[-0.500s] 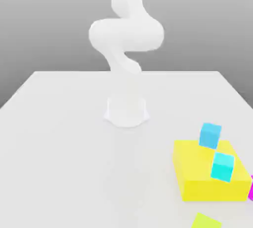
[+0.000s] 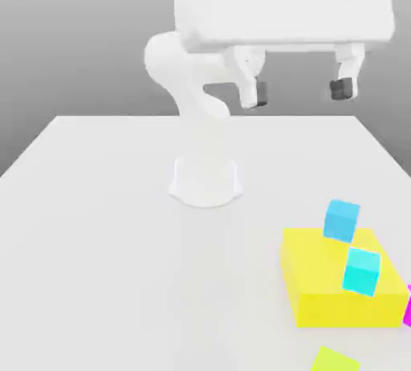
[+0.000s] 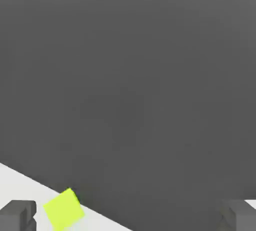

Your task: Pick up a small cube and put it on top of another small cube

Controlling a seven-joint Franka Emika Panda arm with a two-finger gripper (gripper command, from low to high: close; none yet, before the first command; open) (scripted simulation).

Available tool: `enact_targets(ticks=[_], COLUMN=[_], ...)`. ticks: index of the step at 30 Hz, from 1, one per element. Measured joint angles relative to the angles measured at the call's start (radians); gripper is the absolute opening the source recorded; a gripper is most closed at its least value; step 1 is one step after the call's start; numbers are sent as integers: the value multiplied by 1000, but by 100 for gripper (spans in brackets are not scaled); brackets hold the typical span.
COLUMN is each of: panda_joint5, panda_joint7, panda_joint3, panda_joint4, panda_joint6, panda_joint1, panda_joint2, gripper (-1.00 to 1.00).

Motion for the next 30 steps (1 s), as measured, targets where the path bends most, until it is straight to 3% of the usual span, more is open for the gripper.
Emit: enact_targets(ticks=[7, 14, 19, 20, 26, 30], panda_joint5=[-2, -71, -96, -96, -96, -95], panda_joint7=[-150, -255, -270, -270, -270, -272], panda_joint3=[25, 52, 54, 54, 54, 55], panda_joint4=[20, 39, 70, 74, 76, 55], panda_joint6=[64, 130, 245, 261, 268, 187], panda_joint1=[51, 79, 88, 88, 87, 87], panda_joint2=[252, 501, 681, 702, 712, 611], gripper=[0, 0, 0, -100, -100, -100])
